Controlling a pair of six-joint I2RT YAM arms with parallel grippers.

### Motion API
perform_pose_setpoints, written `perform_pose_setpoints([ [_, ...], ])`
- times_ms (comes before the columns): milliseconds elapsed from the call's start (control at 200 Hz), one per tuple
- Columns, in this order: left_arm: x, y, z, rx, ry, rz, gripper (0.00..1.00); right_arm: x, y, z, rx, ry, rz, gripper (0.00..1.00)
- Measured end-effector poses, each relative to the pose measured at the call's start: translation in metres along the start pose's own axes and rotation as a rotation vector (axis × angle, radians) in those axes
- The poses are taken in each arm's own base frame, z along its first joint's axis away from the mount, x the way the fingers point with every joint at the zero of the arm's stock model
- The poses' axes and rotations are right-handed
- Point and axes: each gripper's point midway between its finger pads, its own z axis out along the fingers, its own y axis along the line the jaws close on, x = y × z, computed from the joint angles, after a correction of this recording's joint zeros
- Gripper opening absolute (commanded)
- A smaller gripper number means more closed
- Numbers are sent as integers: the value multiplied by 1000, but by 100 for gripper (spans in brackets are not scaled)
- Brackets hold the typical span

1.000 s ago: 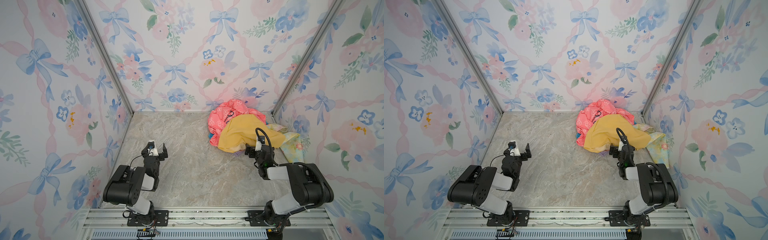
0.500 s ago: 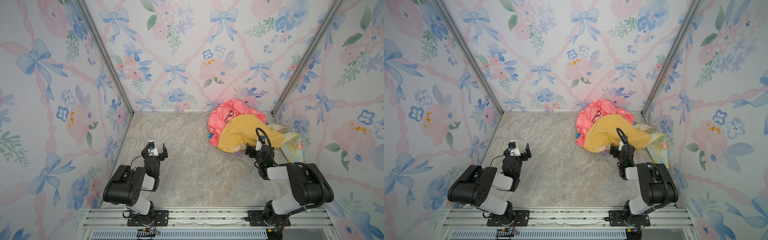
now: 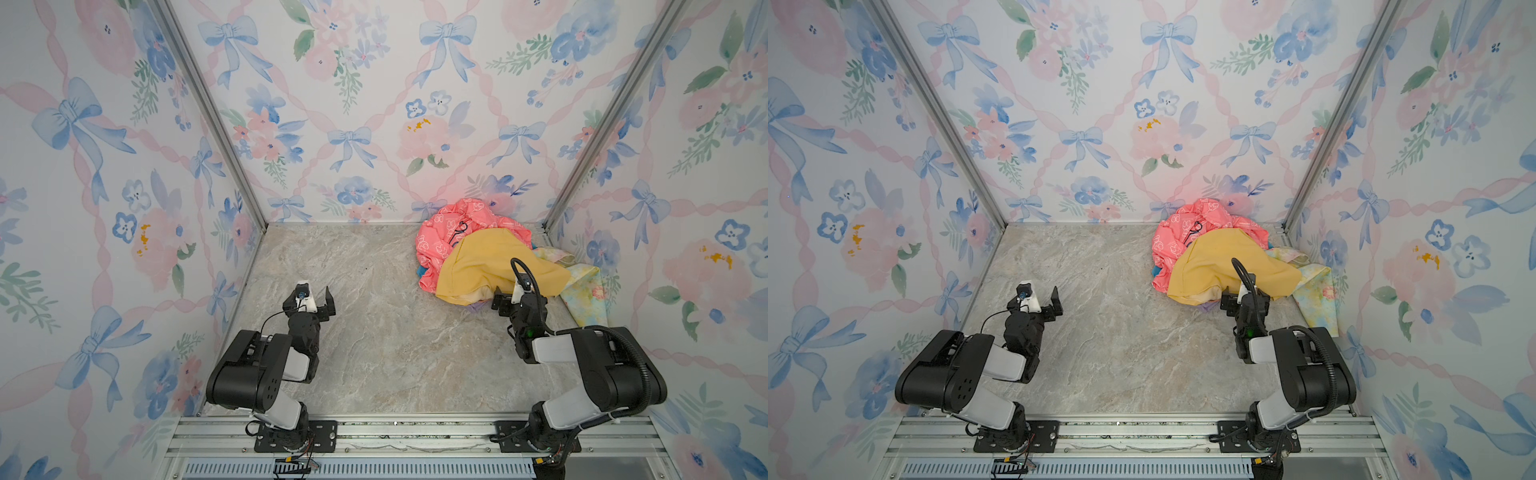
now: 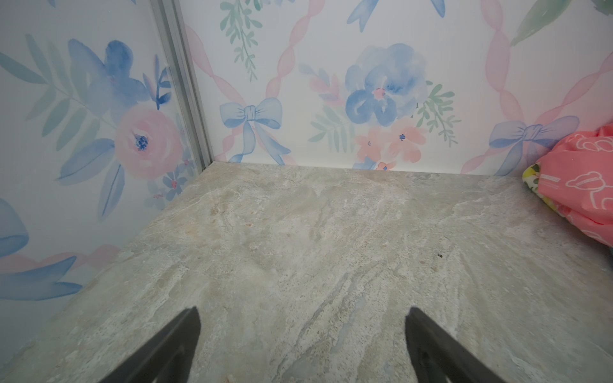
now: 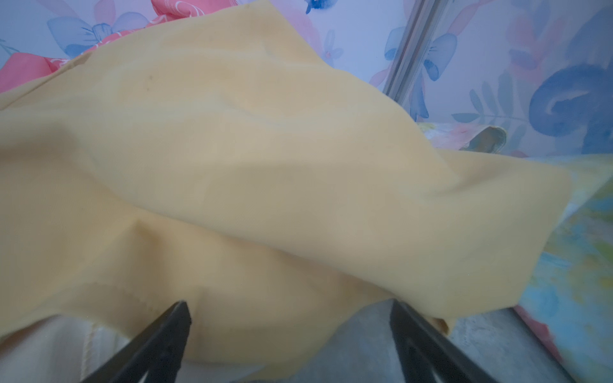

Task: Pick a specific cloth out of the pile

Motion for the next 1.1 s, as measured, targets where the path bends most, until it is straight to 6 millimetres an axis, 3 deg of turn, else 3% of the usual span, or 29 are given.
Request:
perform_pose_setpoints([
  [255, -16, -6, 0, -6, -2, 3, 98, 4, -6, -12, 16, -43, 11, 97],
  [515, -77, -7, 12, -59, -59, -102, 98, -1, 4, -25, 10, -105, -10, 97],
  [705, -81, -16, 16, -43, -16, -152, 98, -4, 0, -36, 52, -130, -22, 97],
  [960, -100, -35, 9, 18, -18, -220, 98, -38, -12, -62, 120, -204, 38, 97],
  [1100, -113, -48, 7, 78, -26, -273, 98, -73, -19, -74, 173, -187, 95, 97],
])
